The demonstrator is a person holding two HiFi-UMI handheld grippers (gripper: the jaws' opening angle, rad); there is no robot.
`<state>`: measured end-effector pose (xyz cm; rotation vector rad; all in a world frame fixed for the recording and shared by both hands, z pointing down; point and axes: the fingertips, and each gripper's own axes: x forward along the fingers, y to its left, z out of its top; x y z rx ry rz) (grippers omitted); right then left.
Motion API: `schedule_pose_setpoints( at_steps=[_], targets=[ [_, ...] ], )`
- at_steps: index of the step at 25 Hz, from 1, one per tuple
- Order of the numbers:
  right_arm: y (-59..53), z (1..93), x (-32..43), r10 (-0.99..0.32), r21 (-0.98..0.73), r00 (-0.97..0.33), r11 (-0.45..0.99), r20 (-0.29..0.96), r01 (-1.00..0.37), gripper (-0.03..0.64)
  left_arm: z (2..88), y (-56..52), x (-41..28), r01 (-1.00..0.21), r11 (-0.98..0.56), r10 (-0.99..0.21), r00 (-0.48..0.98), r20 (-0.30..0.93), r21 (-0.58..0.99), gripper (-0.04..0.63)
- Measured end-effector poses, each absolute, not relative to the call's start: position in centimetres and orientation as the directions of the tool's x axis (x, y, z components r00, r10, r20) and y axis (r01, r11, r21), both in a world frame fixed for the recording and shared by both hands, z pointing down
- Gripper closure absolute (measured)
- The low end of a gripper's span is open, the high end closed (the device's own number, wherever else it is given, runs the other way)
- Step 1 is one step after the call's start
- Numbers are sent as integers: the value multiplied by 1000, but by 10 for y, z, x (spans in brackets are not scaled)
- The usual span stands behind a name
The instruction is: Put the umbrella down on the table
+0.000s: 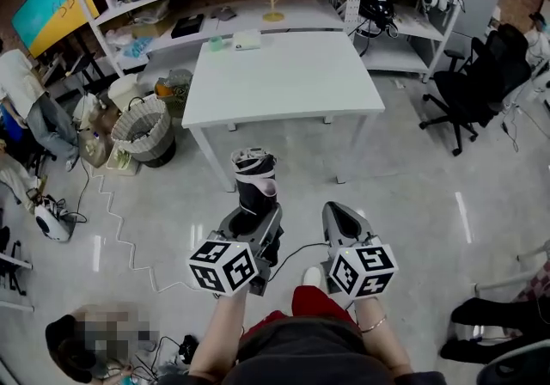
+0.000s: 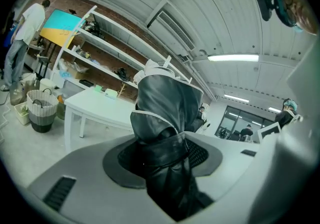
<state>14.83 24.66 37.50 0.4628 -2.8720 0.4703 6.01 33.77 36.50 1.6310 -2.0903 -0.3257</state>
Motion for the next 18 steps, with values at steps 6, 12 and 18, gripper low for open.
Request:
schedule_pose_setpoints(
  at_steps=[6,12,18],
  targets=[
    [184,368,125,-275,-278,-932,900,234,-335,598,361,279,34,-844,279,-956,-199,215,459,393],
    [133,362,110,-285,-276,-931,898,227,-342,598,356,230,13,-842,285,-955,-207,213,459,393],
    [89,365,107,-295,-281,-929,893,223,-351,598,355,183,7,-847,279,-956,-201,212,453,393]
  ],
)
